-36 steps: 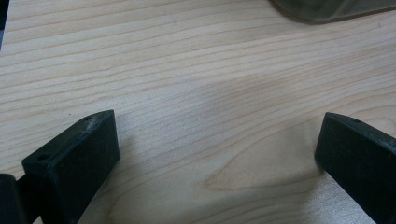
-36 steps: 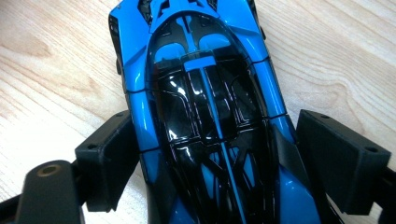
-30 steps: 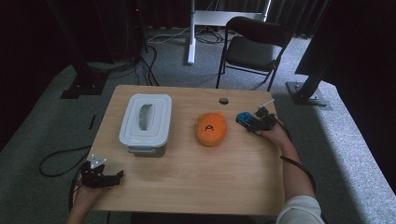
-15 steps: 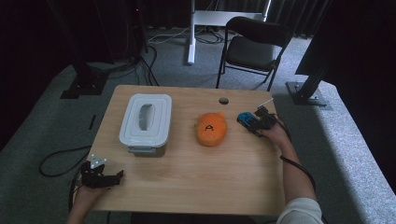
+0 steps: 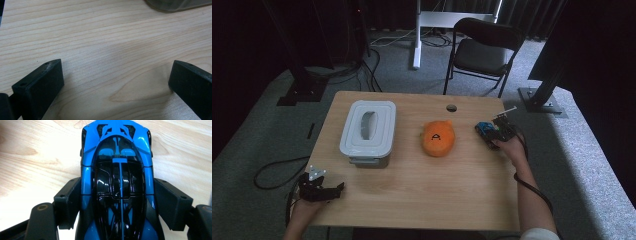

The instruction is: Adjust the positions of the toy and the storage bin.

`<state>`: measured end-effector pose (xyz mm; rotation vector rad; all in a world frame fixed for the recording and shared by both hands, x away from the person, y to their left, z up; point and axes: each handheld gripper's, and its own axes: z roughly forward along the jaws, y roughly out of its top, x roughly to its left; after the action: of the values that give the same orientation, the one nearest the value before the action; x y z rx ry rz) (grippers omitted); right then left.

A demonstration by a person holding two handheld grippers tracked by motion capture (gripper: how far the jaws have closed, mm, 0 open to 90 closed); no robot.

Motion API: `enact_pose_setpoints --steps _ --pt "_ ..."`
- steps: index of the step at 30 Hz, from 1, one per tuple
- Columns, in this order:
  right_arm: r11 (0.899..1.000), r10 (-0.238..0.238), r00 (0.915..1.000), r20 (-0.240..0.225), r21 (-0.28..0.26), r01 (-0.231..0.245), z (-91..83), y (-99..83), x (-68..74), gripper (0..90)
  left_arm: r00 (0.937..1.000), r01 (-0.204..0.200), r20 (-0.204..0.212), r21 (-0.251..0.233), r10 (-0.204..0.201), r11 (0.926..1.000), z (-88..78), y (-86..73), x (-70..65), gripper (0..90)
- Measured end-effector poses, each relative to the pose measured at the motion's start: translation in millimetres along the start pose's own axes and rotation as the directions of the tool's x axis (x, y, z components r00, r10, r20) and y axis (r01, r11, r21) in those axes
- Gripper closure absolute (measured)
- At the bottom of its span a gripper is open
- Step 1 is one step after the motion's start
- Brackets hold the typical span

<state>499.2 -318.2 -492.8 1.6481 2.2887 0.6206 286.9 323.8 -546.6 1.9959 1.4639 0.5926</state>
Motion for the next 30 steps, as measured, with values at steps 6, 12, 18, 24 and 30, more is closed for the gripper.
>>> enact_pose_setpoints --steps 6,12,18,24,30 --pt "0.995 0.090 0.9916 0.093 -0.048 -0.086 -17.7 -21.6 5.7 26.9 1.0000 0.001 0.000 0.000 -0.001 1.0000 -0.2 -0.2 -0.1 0.3" --pt "0.994 0.099 0.9877 0.121 -0.052 -0.093 -22.4 -46.9 15.1 26.8 1.0000 -0.001 0.000 -0.001 0.001 1.0000 -0.6 -0.7 -0.1 0.3" --pt "0.987 0.151 0.9764 0.154 -0.082 -0.140 -20.3 -55.4 23.4 26.8 1.0000 -0.001 0.000 -0.001 0.001 1.0000 -0.6 -0.8 -0.1 0.3" --pt "0.984 0.172 0.9672 0.187 -0.074 -0.160 -7.4 -57.5 30.7 26.8 1.0000 -0.001 -0.001 0.000 0.001 1.0000 -0.8 -0.9 -0.1 0.3" --pt "0.980 0.190 0.9650 0.181 -0.101 -0.174 1.5 -61.6 31.6 26.6 1.0000 0.000 -0.001 -0.001 0.000 1.0000 -0.8 -1.0 -0.1 0.3"
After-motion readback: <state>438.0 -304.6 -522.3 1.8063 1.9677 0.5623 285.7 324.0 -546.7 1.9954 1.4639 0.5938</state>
